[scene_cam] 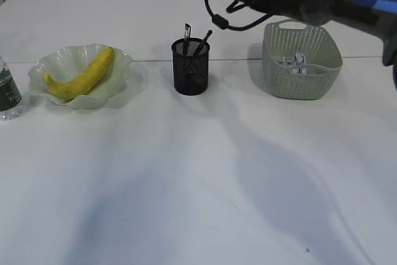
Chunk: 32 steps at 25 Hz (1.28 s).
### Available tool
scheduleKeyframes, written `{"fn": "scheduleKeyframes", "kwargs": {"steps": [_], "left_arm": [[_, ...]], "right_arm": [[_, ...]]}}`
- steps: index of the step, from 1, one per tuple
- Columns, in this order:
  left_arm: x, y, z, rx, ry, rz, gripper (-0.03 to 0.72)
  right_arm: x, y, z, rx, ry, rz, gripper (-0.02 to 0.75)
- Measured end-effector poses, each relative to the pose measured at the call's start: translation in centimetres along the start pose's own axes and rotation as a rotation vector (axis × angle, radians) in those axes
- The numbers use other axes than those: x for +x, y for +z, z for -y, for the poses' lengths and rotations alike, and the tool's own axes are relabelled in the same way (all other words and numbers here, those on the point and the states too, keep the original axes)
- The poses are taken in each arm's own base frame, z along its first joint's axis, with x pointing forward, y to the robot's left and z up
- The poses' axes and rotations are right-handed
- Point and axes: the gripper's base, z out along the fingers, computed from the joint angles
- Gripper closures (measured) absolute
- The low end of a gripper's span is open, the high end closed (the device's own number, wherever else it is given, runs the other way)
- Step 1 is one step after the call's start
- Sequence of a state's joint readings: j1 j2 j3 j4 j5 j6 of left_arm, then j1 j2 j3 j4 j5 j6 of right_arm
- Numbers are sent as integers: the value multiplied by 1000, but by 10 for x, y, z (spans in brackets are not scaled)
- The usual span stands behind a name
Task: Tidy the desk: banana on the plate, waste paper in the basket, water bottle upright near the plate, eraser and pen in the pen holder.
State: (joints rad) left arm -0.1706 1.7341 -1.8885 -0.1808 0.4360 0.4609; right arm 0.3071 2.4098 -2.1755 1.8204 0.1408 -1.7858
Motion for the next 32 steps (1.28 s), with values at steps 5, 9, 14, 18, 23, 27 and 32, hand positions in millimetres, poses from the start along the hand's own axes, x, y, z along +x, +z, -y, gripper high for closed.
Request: {"fn": "scheduleKeyframes", "kwargs": {"steps": [5, 9, 14, 18, 23, 27, 32], "left_arm": [[-6, -1, -2, -26, -4, 56, 460], [-15, -11, -5, -41, -9, 102, 463], [-36, -39, -9, -60, -6, 167, 463], [-56, -70, -12, -80, -9, 235, 463], [-80, -118, -16, -109, -2, 331, 463], [-96, -158, -18, -136, 21, 394, 463], [-102, -197, -19, -159, 65, 376, 463]], "right_arm": [[-55, -23, 4, 26, -12, 97, 505], [-101, -48, 2, 60, -21, 179, 505], [-163, -90, -2, 110, -54, 294, 505], [-209, -132, -4, 176, -106, 379, 505], [-237, -192, -3, 308, -147, 378, 542], [-239, -241, -10, 325, -142, 355, 648], [-247, -305, -30, 295, -136, 397, 687]]}}
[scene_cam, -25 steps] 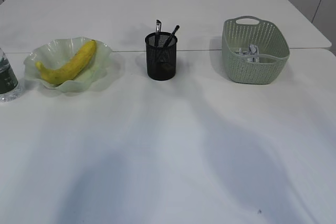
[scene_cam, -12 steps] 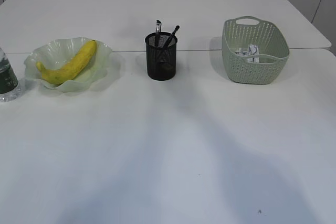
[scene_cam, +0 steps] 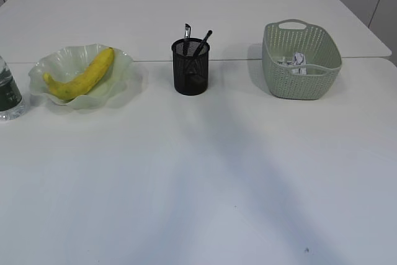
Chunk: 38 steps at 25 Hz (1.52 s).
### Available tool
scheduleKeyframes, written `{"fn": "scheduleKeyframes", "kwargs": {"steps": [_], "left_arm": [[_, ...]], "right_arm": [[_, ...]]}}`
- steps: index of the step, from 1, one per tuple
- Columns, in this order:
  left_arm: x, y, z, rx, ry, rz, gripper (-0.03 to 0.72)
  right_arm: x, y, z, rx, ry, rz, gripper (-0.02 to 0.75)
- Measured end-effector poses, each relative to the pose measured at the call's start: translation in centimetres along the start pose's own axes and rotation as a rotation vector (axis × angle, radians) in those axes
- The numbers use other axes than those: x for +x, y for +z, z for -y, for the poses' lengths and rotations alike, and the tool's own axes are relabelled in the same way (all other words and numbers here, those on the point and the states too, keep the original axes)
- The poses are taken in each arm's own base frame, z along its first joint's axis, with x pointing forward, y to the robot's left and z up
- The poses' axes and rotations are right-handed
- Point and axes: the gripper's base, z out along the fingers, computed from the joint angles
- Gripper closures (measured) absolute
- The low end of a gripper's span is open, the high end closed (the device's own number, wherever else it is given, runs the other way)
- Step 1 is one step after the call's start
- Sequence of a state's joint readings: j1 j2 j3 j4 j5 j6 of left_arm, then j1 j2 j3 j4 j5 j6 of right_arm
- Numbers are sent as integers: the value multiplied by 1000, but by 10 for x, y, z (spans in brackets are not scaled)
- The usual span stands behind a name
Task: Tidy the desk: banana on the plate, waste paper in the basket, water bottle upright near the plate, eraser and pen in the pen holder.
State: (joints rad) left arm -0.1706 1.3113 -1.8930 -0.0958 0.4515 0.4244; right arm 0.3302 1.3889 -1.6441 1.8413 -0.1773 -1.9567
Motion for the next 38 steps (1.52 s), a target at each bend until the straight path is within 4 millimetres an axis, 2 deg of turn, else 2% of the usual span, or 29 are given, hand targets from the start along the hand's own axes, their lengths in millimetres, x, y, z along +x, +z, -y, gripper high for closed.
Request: {"fn": "scheduleKeyframes", "kwargs": {"steps": [4, 6, 9, 13, 16, 20, 25, 28, 31, 34, 38], "left_arm": [[-9, -26, -7, -41, 13, -50, 472], [-16, -41, -12, -74, 18, -53, 515], [-31, -67, -18, -110, 16, -10, 595], [-48, -102, -24, -136, 3, 34, 627], [-56, -128, -27, -163, 15, 46, 673], [-62, -157, -34, -232, 26, 39, 707], [-63, -199, -42, -309, -25, -9, 712], [-64, -234, -42, -335, -43, 8, 713], [-62, -283, -40, -360, -68, 64, 713], [-52, -327, -36, -376, -99, 75, 713], [-24, -368, -25, -360, -140, 9, 713]], "right_arm": [[-27, -43, 9, 2, 9, 59, 690], [-36, -63, 14, 4, 10, 84, 694], [-43, -90, 19, 7, -8, 105, 742], [-48, -127, 26, 12, -15, 135, 749], [-45, -152, 31, 16, -23, 143, 749], [-26, -178, 34, 26, -30, 113, 749], [-2, -198, 36, 24, -36, 73, 749], [1, -207, 37, 27, -37, 78, 749], [2, -210, 38, 27, -50, 78, 749], [2, -210, 38, 28, -63, 78, 749], [2, -210, 38, 29, -74, 78, 749]]}}
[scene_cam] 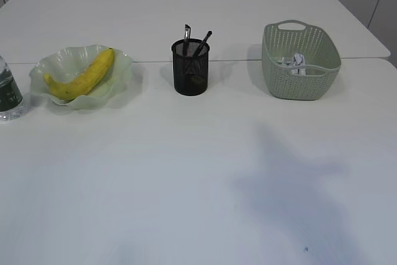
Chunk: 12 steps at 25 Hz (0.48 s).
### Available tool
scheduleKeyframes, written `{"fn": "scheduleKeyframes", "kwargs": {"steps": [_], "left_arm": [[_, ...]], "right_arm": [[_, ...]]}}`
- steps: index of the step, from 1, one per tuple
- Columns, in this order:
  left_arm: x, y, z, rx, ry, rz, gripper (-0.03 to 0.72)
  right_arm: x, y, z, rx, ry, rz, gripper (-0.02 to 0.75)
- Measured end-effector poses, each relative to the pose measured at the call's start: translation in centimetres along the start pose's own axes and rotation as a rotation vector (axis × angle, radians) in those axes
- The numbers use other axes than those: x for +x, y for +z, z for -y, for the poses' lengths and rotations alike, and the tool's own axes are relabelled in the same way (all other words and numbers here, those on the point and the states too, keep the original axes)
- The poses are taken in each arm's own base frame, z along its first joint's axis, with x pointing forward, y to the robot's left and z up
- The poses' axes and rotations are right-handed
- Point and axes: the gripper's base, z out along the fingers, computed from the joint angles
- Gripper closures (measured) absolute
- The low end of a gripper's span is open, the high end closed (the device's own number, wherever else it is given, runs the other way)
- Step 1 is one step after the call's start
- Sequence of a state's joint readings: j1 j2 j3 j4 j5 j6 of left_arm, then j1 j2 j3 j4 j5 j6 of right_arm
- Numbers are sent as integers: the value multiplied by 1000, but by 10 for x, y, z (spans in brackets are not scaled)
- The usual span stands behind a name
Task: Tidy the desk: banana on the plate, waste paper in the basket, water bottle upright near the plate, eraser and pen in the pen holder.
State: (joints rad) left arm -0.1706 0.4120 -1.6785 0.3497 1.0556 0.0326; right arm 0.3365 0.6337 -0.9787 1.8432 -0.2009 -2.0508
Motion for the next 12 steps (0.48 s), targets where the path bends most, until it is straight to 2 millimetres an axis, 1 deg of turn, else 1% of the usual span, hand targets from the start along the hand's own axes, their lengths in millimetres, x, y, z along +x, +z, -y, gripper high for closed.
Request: {"fn": "scheduleKeyframes", "kwargs": {"steps": [4, 7, 9, 12], "left_arm": [[37, -26, 4, 67, -27, -116, 713], [65, -40, 12, 133, -47, -180, 713], [84, -46, 21, 162, -55, -234, 713], [115, -47, 37, 188, -60, -314, 713]], "right_arm": [[-1, -1, 0, 1, -4, 4, 749], [-5, -8, 3, 5, -2, 24, 749], [-10, -16, 5, 14, 3, 48, 749], [-14, -28, 11, 43, -5, 70, 749]]}}
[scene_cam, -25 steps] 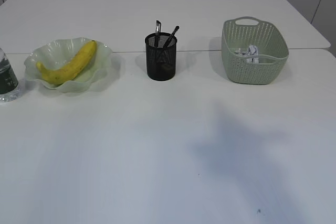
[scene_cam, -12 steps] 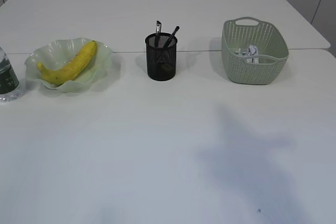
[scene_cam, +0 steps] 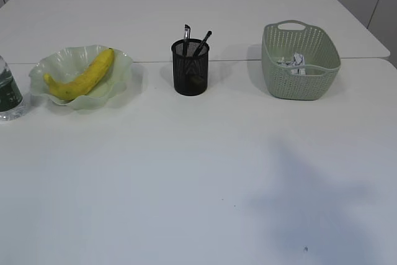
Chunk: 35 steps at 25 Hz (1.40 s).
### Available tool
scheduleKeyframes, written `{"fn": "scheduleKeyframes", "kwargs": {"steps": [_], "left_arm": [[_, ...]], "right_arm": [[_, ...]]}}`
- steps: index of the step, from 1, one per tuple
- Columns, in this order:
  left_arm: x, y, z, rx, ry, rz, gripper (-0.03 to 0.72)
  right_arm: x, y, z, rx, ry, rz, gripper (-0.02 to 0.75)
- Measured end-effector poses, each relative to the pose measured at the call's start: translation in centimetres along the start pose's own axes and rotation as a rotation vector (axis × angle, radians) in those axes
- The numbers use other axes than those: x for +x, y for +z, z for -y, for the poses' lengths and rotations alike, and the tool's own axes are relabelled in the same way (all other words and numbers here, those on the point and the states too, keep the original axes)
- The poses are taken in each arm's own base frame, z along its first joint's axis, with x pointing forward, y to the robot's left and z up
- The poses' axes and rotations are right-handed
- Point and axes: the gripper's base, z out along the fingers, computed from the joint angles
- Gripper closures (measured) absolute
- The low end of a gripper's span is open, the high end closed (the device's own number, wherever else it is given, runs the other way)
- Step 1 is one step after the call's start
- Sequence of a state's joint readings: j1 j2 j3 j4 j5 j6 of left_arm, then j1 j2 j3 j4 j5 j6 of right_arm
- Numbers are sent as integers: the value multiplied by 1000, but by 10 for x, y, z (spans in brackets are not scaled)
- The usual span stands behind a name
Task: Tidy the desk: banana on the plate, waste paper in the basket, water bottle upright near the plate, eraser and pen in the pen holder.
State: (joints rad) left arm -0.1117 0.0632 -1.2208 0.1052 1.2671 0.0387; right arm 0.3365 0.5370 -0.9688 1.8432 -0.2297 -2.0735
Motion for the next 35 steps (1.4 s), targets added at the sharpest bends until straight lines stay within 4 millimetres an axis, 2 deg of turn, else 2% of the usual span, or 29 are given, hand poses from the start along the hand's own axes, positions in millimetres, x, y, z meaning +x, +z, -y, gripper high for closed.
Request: {"fn": "scheduleKeyframes", "kwargs": {"steps": [3, 8, 15, 24, 27, 35], "left_arm": [[28, 16, 12, 23, -16, -79, 713], [53, 49, 27, 72, -51, -210, 713], [83, 81, 32, 90, -37, -330, 713], [133, 117, 42, 164, -26, -477, 713], [139, 121, 42, 172, -8, -488, 713], [139, 122, 42, 173, 0, -480, 712]], "right_arm": [[3, -15, 5, 26, -7, 7, 749], [14, -42, 14, 85, 0, 2, 749], [39, -72, 21, 139, 13, -24, 749], [53, -106, 36, 266, 55, -26, 749], [52, -116, 41, 298, 74, -6, 749], [55, -137, 55, 419, 80, -20, 749]]}}
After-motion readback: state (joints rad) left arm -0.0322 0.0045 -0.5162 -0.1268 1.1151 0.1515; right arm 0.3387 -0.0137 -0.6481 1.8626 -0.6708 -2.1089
